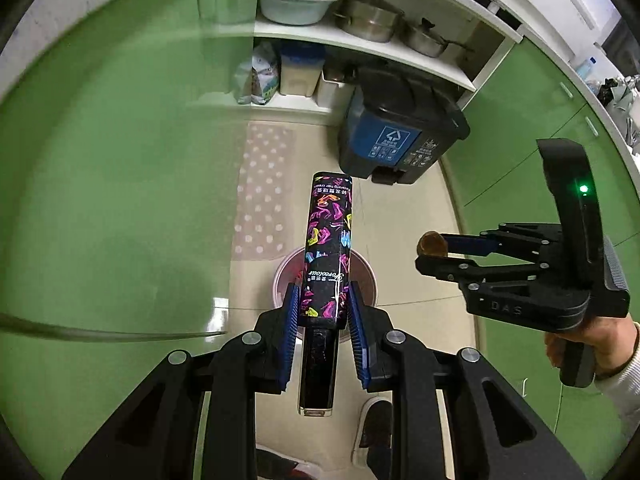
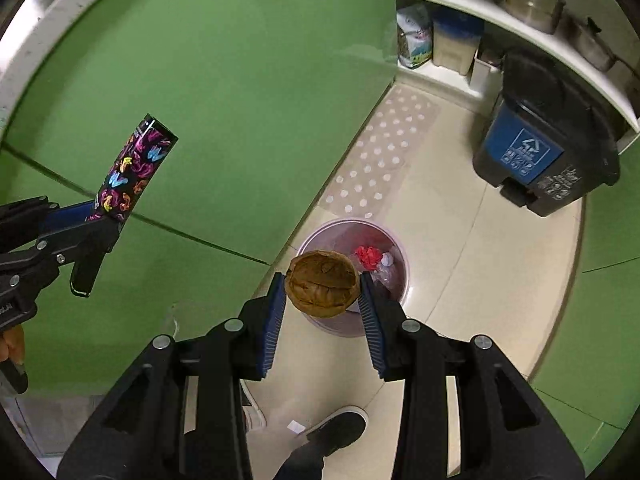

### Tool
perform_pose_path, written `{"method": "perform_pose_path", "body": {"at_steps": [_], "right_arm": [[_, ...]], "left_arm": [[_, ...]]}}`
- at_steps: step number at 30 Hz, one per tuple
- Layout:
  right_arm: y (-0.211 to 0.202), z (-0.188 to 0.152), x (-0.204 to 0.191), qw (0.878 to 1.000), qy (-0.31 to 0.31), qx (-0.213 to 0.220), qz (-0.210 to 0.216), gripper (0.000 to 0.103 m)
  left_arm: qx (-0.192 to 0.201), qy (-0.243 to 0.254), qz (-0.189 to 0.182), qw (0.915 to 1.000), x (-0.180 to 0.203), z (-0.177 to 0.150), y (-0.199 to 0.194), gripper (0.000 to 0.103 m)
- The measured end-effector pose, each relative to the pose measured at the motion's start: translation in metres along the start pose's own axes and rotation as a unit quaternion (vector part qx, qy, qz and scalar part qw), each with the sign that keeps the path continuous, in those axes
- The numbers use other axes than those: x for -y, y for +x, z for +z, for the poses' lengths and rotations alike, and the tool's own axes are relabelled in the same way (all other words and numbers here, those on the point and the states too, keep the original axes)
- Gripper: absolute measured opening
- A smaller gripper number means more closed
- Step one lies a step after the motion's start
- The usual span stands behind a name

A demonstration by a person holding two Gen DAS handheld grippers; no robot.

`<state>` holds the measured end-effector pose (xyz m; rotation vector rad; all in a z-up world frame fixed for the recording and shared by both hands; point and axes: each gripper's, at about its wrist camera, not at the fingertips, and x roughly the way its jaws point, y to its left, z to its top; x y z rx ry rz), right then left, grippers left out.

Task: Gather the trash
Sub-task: 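Open the right tool then the left, dropping shell and tube in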

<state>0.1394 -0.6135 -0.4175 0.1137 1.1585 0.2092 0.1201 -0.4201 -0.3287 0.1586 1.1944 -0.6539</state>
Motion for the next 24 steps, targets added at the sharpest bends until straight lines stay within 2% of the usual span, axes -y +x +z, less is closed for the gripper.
{"method": "perform_pose_path", "body": {"at_steps": [4, 5, 7, 14, 19, 24], "right_arm": [[0.02, 0.001, 0.005, 1.0, 0.001, -0.006, 0.007, 0.04], [0.023, 0.001, 0.007, 1.0, 0.003, -0.008, 0.007, 0.059], [0.025, 0.001, 0.012, 1.0, 0.009, 0.0, 0.005, 0.085], [0.002, -0.008, 0.026, 0.999, 0.046, 0.01, -0.017, 0.095], [-0.033, -0.022, 0.039, 0.995, 0.086, 0.034, -0.034, 0.097], [-0.05, -0.031, 0.046, 0.994, 0.095, 0.048, -0.031, 0.097]], "left_arm": [[-0.001, 0.005, 0.0, 1.0, -0.002, 0.002, 0.01, 0.024], [-0.002, 0.005, -0.001, 1.0, -0.003, 0.003, 0.013, 0.024], [-0.001, 0.007, -0.001, 1.0, -0.003, 0.005, 0.015, 0.024], [-0.008, 0.02, -0.006, 0.9998, 0.006, 0.005, 0.021, 0.024], [-0.017, 0.033, -0.014, 0.9992, 0.019, 0.007, 0.033, 0.024], [-0.027, 0.041, -0.021, 0.9985, 0.03, 0.011, 0.05, 0.024]]}}
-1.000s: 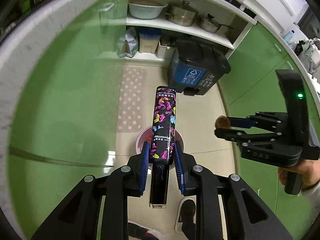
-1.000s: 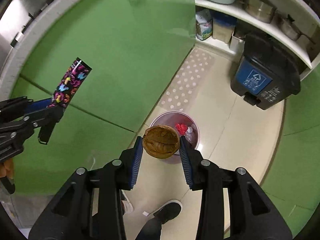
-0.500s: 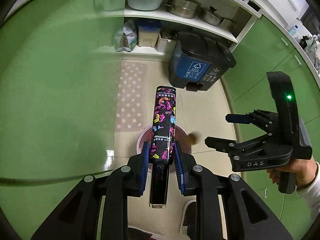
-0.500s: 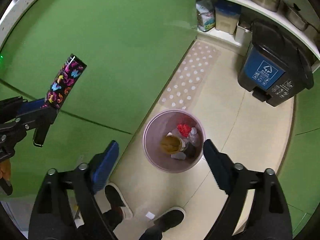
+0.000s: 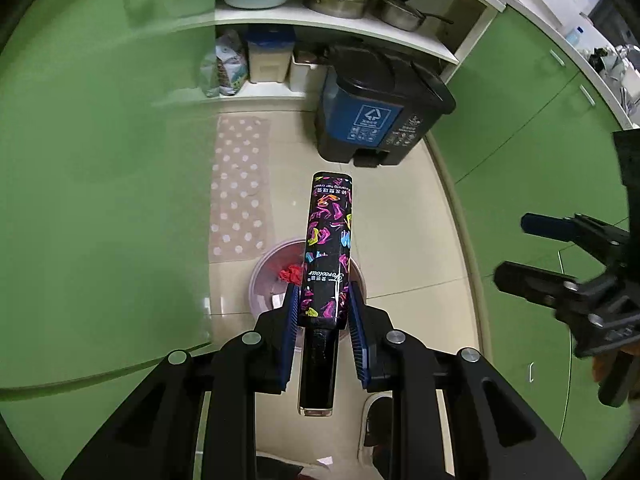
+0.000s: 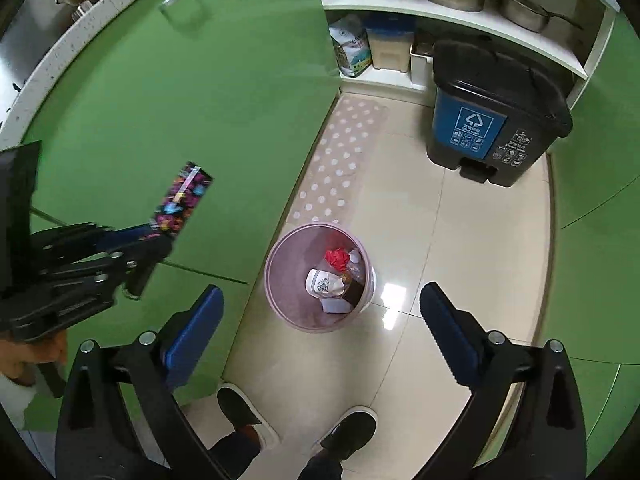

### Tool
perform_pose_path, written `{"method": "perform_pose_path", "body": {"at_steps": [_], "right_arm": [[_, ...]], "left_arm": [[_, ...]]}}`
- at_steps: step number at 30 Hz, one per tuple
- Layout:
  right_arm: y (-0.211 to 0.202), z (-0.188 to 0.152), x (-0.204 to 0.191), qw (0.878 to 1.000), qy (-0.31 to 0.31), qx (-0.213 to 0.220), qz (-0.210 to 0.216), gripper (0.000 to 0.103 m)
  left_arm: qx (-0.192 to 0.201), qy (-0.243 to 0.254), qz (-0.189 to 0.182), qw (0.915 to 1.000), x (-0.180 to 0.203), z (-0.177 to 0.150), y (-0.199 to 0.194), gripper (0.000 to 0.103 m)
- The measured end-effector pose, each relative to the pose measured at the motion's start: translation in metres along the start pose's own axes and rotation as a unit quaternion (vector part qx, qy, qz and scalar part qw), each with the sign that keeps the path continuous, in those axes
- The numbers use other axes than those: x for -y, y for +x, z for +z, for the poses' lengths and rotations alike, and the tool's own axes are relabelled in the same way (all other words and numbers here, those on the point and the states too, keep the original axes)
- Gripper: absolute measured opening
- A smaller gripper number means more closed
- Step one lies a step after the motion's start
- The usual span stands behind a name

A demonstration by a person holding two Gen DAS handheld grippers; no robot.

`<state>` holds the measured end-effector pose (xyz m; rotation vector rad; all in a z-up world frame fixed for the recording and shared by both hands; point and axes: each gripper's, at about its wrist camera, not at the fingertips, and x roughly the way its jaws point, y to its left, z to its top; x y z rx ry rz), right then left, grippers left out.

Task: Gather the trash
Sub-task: 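Open the right tool then the left, dropping shell and tube in, then swing both empty tools back over the counter mat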

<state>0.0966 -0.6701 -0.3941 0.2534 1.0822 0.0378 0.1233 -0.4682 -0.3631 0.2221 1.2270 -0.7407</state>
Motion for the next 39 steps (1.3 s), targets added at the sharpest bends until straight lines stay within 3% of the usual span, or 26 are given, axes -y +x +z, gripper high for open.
{"method": "perform_pose_path", "body": {"at_steps": [4, 5, 6, 7, 8, 18, 26, 32, 39], "right_arm": [[-0.005, 0.001, 0.009, 1.0, 0.008, 0.006, -0.003, 0.097], [-0.007, 0.001, 0.011, 1.0, 0.01, 0.008, -0.003, 0.097], [-0.009, 0.001, 0.014, 1.0, 0.012, 0.011, -0.005, 0.097], [-0.011, 0.001, 0.014, 1.0, 0.013, 0.012, -0.005, 0.097], [-0.011, 0.0, 0.015, 1.0, 0.014, 0.013, -0.006, 0.097], [-0.011, -0.005, 0.013, 1.0, 0.012, 0.009, -0.006, 0.097], [-0.029, -0.008, -0.002, 1.0, 0.005, 0.005, -0.005, 0.097], [-0.085, -0.004, -0.023, 1.0, -0.007, 0.007, -0.02, 0.097], [-0.181, -0.003, -0.067, 0.999, -0.033, 0.024, -0.03, 0.099]], "left_arm": [[0.001, 0.01, -0.012, 0.9999, 0.007, 0.008, 0.005, 0.026], [0.004, 0.013, -0.013, 0.9998, 0.009, 0.009, 0.005, 0.033], [0.007, 0.016, -0.012, 0.9998, 0.01, 0.01, 0.005, 0.045], [0.011, 0.017, -0.013, 0.9997, 0.011, 0.011, 0.005, 0.083], [0.029, 0.015, -0.011, 0.9994, 0.011, 0.012, 0.002, 0.098], [0.003, -0.004, 0.01, 0.9999, 0.005, 0.004, 0.01, 0.098], [0.005, -0.013, 0.012, 0.9998, 0.01, -0.002, -0.019, 0.098], [0.017, -0.014, 0.006, 0.9997, 0.028, -0.001, -0.081, 0.098], [0.057, -0.018, 0.008, 0.9982, 0.041, -0.005, -0.195, 0.098]]}}
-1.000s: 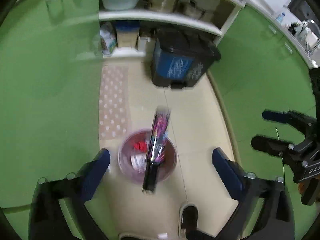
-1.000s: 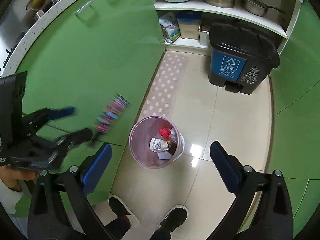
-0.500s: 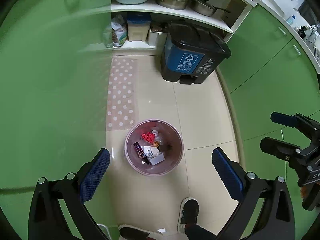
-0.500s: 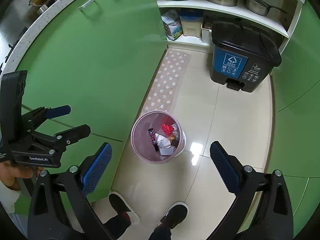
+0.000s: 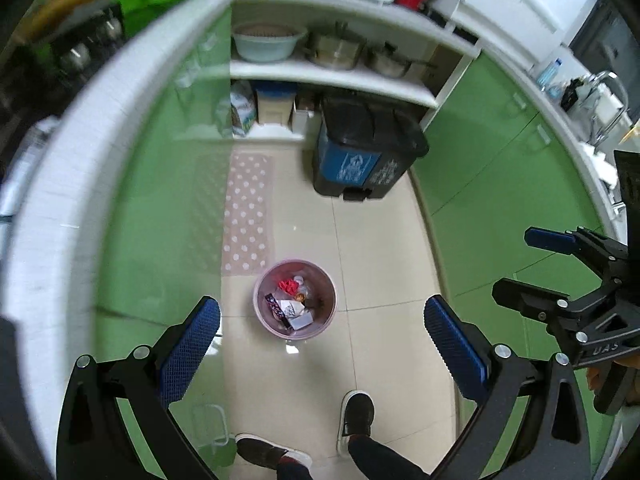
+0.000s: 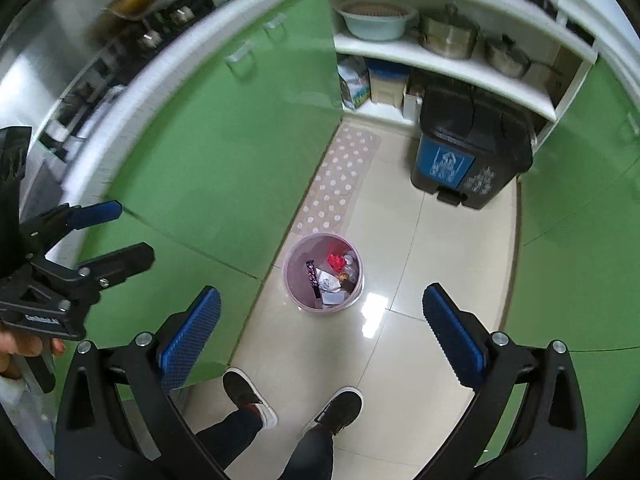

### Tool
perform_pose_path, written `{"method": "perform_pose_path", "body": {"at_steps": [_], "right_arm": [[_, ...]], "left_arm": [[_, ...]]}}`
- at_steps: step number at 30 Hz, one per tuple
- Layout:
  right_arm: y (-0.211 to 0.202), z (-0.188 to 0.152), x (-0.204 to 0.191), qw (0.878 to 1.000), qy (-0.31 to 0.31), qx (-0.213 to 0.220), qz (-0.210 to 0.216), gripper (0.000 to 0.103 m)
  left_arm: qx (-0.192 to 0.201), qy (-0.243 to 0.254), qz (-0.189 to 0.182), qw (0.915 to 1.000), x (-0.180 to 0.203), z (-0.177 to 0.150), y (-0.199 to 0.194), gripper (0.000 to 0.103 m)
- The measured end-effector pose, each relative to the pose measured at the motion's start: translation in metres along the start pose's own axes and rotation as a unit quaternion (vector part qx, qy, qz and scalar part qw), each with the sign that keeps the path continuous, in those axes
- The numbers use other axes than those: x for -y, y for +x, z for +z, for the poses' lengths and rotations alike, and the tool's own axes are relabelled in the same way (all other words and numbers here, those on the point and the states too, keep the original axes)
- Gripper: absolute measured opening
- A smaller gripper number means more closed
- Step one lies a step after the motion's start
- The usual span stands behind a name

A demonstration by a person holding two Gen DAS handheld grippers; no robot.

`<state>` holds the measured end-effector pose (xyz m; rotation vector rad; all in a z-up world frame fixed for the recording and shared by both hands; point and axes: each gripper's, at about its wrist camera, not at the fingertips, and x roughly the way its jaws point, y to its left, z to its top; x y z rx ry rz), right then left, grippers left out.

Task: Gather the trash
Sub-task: 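Swing both empty tools back over the counter mat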

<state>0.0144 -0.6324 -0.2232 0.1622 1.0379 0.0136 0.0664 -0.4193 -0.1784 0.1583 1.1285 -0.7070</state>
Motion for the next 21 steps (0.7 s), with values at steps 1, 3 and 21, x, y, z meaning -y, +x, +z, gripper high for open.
{"method": "perform_pose_path", "body": {"at_steps": [1, 3, 21], "right_arm": [[-0.016, 0.002, -0.009, 1.0, -0.006, 0.006, -0.001, 0.099], [-0.043, 0.006, -0.026, 1.0, -0.016, 0.017, 0.001, 0.1], [-0.156, 0.039, -0.263, 0.973, -0.175, 0.101, 0.111, 0.1]], "left_arm": [[0.006, -0.001, 0.002, 1.0, 0.0, 0.0, -0.016, 0.098], [0.022, -0.008, 0.01, 0.9997, -0.006, -0.003, -0.055, 0.098], [0.123, -0.104, 0.13, 0.9784, -0.139, -0.083, -0.276, 0.098]]}}
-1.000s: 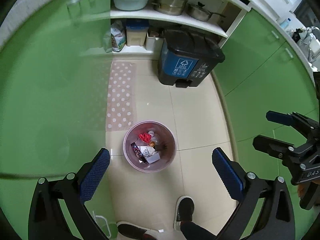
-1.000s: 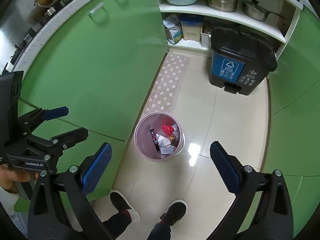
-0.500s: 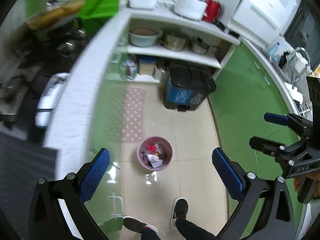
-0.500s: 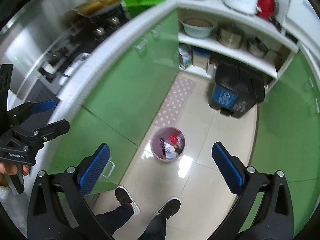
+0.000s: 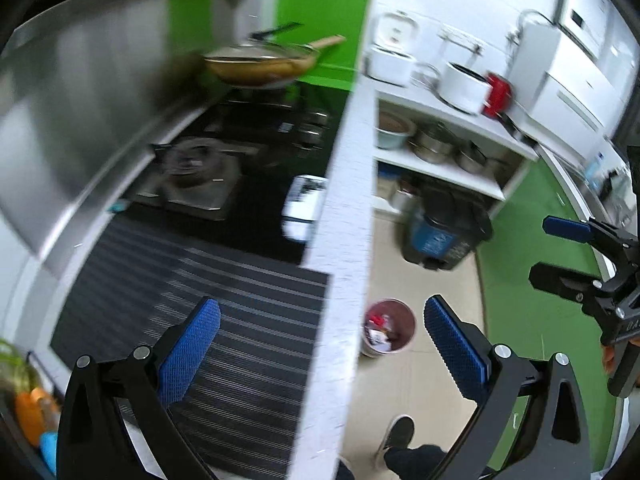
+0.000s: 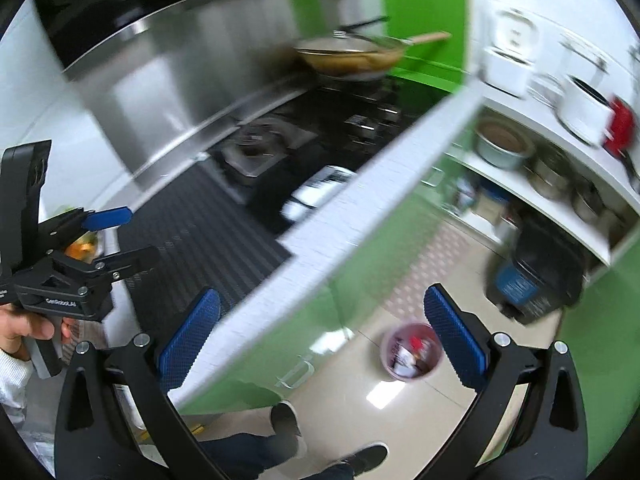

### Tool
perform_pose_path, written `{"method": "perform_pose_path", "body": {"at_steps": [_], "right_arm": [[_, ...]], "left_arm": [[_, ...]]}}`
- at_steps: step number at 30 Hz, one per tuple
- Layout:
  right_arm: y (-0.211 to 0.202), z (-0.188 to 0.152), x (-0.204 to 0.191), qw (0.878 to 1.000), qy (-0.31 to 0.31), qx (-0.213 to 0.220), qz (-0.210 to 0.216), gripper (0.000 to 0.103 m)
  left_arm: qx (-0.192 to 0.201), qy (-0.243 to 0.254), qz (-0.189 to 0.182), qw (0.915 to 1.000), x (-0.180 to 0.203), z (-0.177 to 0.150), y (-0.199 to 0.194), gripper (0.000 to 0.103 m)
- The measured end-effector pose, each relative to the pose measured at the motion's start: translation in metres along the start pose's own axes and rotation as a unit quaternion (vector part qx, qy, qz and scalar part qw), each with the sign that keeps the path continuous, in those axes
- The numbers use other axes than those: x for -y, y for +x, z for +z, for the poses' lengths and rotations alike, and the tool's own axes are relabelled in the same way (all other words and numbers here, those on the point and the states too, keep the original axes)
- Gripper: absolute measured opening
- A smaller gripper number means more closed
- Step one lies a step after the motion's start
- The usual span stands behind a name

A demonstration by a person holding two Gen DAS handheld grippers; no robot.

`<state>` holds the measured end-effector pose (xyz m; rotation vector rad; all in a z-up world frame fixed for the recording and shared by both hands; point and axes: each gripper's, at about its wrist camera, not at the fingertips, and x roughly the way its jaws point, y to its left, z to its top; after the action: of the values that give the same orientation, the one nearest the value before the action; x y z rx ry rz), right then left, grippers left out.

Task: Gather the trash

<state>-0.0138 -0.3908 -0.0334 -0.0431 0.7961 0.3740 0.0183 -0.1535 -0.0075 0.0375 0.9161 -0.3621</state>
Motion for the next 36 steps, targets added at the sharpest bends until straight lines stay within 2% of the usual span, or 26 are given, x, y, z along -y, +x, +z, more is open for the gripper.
{"method": "perform_pose_path", "body": {"at_steps": [6, 12, 17, 22, 36], "right_arm": [[0.021, 0.029, -0.067, 0.997, -0.063, -0.002, 0.049, 0.1], [0.041, 0.051, -0.116, 0.988, -0.121, -0.014, 0.095, 0.1], [0.059, 0.064, -0.145, 0.976, -0.167, -0.03, 0.136, 0.1], [0.079, 0.074, -0.159, 0.963, -0.203, -0.048, 0.168, 0.1], [0.101, 0.092, -0.169, 0.938, -0.258, -0.069, 0.22, 0.1]], "left_arm": [[0.014, -0.046, 0.041, 0.998, -0.059, -0.017, -0.033, 0.098], [0.016, -0.083, 0.073, 0.9937, -0.092, -0.03, -0.05, 0.098], [0.025, -0.113, 0.094, 0.9887, -0.112, -0.037, -0.061, 0.098], [0.026, -0.129, 0.113, 0.9848, -0.118, -0.038, -0.062, 0.098], [0.017, -0.152, 0.111, 0.982, -0.131, -0.046, -0.06, 0.098]]}}
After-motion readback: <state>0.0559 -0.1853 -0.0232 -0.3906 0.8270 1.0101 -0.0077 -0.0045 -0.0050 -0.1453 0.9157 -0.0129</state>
